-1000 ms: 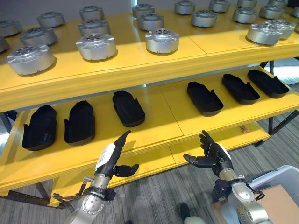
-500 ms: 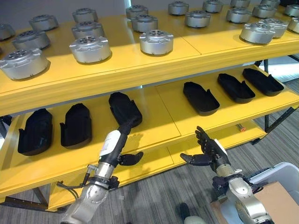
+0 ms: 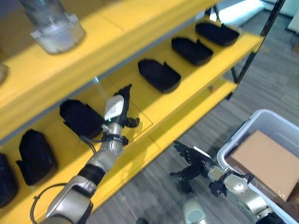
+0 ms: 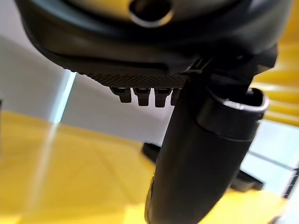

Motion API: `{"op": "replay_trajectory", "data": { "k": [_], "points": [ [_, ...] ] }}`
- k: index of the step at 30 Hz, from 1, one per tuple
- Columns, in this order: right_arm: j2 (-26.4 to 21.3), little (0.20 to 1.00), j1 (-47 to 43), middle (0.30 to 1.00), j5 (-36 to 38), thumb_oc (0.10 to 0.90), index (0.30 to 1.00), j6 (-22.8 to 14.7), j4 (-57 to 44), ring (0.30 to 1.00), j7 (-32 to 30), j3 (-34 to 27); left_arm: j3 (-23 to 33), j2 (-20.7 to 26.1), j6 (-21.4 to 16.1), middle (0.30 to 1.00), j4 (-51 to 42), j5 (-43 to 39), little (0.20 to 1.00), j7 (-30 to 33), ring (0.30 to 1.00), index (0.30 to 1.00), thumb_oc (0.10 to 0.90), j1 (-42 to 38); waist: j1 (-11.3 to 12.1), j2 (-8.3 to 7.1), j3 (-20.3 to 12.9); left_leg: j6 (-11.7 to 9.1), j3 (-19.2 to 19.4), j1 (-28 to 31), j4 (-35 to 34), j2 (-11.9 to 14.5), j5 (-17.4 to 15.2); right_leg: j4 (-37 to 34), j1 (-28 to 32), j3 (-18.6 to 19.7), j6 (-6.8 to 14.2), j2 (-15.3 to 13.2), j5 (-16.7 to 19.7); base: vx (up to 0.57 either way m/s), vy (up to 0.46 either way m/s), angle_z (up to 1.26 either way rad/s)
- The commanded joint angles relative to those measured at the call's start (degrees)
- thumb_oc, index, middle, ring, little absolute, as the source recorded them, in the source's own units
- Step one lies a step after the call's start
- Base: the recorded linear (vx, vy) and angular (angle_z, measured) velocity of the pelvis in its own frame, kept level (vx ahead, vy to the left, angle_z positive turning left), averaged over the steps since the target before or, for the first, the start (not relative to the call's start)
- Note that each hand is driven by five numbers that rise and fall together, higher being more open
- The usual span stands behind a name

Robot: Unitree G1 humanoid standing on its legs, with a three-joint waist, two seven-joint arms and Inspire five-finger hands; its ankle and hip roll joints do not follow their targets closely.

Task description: Move parts from the plastic box to the shelf.

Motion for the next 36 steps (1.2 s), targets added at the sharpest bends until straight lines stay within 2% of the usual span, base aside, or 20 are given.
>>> {"op": "replay_trajectory", "data": {
  "k": [1,2,8,11,15,17,25,29,32,36],
  "points": [
    [3.57,1.0,-6.56,1.0,3.39,0.9,1.0,-5.3,-7.66,1.0,0.45,-0.07,2.22,4.93,2.38,1.0,3.61,-3.44,1.0,6.67,1.0,1.0,0.9,-9.16,0.05,-3.8,-0.04,-1.53,-1.04,2.53,-0.16,3.63,-1.51,0.04,1.86,-1.08,1.99,-1.92,-3.84,-0.1,-0.025,-0.07],
    [3.46,1.0,-7.47,1.0,3.44,0.9,1.0,-6.17,-7.47,1.0,-1.12,0.6,2.35,4.73,3.16,1.0,6.26,-3.74,1.0,8.74,1.0,1.0,0.9,-10.06,-0.14,-4.21,1.59,-1.62,-1.18,1.41,-0.16,3.68,-1.19,0.04,0.75,-0.91,1.75,-1.67,-3.61,-0.09,-0.03,-0.07],
    [3.51,1.0,-8.29,1.0,4.25,0.9,1.0,-8.3,-6.46,1.0,-3.41,0.79,2.98,4.26,6.76,1.0,7.08,-3.49,1.0,14.65,1.0,1.0,0.9,-9.15,0.26,-5.08,3.49,-1.68,-1.84,-0.36,-0.16,3.71,-0.98,0.04,-0.75,-0.98,1.45,-1.47,-3.41,-0.05,-0.037,0.02],
    [3.63,1.0,-8.33,1.0,4.68,0.9,1.0,-9.16,-6.27,1.0,-4.24,1.06,3.51,4.88,7.31,1.0,6.93,-0.5,1.0,21.07,1.0,1.0,0.9,-8.57,0.67,-5.65,4.12,-1.67,-2.16,-1.03,-0.16,3.81,-0.89,0.08,-1.19,-1.17,1.34,-1.52,-3.36,-0.03,-0.035,0.02],
    [4.02,1.0,-7.64,1.0,4.93,0.9,1.0,-10.54,-5.83,1.0,-5.49,1.57,4.11,6.3,6.33,1.0,3.18,3.15,1.0,29.3,1.0,1.0,0.9,-7.46,1.63,-6.01,4.51,-1.52,-2.88,-1.63,-0.16,3.96,-0.91,0.04,-1.23,-1.61,1.25,-1.61,-3.45,-0.02,-0.044,0.02],
    [4.24,1.0,-7.17,1.0,5.65,0.9,1.0,-12.6,-4.96,1.0,-7.29,2.42,5.25,8.48,8.25,1.0,-4.26,7.82,1.0,35.83,1.0,1.0,0.9,-6.53,3.13,-6.28,4.41,-1.35,-3.82,-2.34,-0.16,4.09,-0.95,0.04,-1.25,-2.1,1.2,-1.78,-3.51,0.0,-0.089,0.14],
    [5.76,1.0,-7.83,1.0,5.79,0.9,1.0,-13.35,-4.12,1.0,-11.28,3.85,7.41,7.98,12.76,1.0,-10.4,7.86,1.0,36.77,1.0,1.0,0.9,-2.71,5.67,-6.61,4.27,-0.97,-5.45,-2.83,-0.16,4.03,-1.23,0.04,-0.33,-3.43,1.28,-2.25,-4.15,0.0,-0.052,0.16],
    [6.19,1.0,-8.02,1.0,5.75,0.9,1.0,-13.59,-3.64,1.0,-12.46,3.97,8.86,7.64,12.67,1.0,-11.82,7.66,1.0,38.26,1.0,1.0,0.9,-0.62,6.64,-6.71,4.46,-0.83,-5.97,-2.87,-0.16,4.08,-1.2,0.04,0.1,-3.87,1.26,-2.32,-4.35,0.0,-0.037,0.11],
    [6.4,1.0,-7.96,1.0,6.11,0.9,1.0,-13.75,-3.5,1.0,-13.01,3.74,10.14,7.82,12.51,1.0,-13.46,7.6,1.0,36.44,1.0,1.0,0.9,1.08,7.25,-6.66,4.57,-0.73,-6.37,-2.9,-0.16,4.04,-1.2,0.04,0.44,-4.18,1.27,-2.38,-4.48,0.0,-0.026,0.05],
    [6.54,1.0,-7.91,1.0,5.9,0.9,1.0,-13.72,-3.39,1.0,-12.93,3.65,9.47,7.92,10.33,1.0,-12.85,9.38,1.0,32.15,1.0,1.0,0.9,1.66,7.4,-6.54,4.73,-0.74,-6.43,-2.73,-0.16,4.07,-1.18,0.04,0.77,-4.48,1.27,-2.46,-4.48,0.0,-0.006,0.04]
  ]
}}
